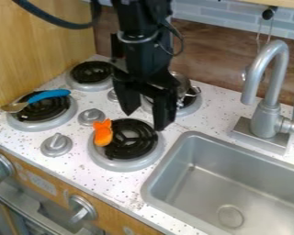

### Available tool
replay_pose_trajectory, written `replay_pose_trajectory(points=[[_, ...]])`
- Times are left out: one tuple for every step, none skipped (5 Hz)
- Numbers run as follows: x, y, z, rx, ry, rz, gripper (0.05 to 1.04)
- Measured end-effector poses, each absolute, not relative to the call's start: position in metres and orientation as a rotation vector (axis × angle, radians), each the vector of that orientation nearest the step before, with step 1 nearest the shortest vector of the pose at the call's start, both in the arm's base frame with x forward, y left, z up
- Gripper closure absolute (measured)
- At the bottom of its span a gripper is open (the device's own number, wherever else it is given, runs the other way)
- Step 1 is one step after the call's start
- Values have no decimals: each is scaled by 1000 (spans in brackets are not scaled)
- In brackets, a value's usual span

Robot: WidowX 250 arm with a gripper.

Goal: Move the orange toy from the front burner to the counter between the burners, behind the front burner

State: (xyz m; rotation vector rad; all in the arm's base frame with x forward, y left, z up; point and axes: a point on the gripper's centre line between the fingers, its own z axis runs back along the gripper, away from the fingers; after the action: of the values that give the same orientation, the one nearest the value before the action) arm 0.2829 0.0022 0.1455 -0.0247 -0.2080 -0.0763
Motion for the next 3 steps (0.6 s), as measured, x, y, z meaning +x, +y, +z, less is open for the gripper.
replay_pose_trajectory(points=[[299,37,154,-37,-243,80,80],[318,69,151,-34,-274,258,80],[329,95,142,-31,-308,422,80]])
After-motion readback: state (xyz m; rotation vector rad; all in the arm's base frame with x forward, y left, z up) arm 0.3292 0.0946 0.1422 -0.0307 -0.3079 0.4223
